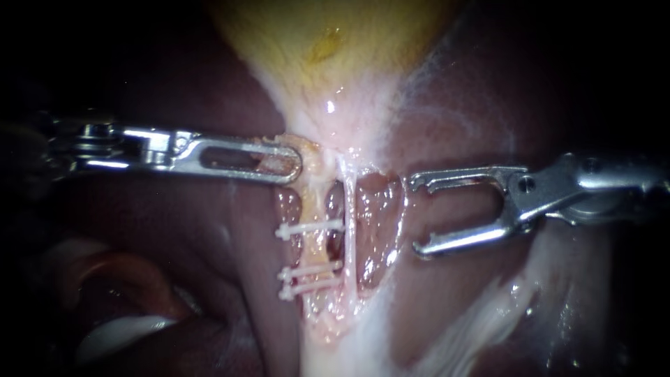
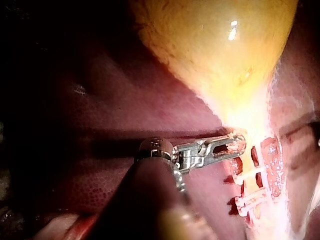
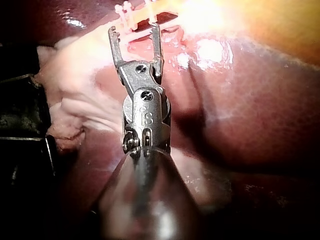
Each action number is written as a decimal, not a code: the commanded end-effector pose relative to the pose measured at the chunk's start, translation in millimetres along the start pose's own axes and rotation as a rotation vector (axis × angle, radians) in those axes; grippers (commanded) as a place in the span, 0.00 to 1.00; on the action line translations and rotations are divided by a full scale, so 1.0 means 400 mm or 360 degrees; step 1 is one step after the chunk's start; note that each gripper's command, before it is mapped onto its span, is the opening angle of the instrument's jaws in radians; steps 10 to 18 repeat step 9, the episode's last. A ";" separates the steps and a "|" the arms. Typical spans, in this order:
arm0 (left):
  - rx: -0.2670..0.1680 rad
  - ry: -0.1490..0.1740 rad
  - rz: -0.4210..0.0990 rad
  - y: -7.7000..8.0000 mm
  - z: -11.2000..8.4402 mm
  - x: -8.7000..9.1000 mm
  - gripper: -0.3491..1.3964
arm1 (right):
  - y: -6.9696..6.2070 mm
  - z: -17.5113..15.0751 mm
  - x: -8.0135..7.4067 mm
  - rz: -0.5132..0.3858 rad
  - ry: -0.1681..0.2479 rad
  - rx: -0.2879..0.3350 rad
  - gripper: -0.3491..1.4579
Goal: Going back third clip left tube
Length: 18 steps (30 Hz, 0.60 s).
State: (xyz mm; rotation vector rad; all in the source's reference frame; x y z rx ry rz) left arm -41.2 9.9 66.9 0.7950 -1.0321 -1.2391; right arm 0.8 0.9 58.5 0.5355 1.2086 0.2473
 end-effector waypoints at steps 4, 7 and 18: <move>-0.0001 0.0001 0.0000 0.0000 -0.0001 0.0001 0.00 | 0.0000 -0.0001 0.0000 -0.0009 -0.0001 0.0001 0.47; -0.0001 0.0002 0.0000 0.0000 -0.0001 0.0001 0.00 | 0.0000 -0.0001 0.0001 -0.0009 -0.0001 0.0000 0.47; -0.0001 0.0002 0.0000 0.0000 -0.0001 0.0001 0.00 | 0.0000 -0.0001 0.0001 -0.0009 -0.0001 0.0001 0.47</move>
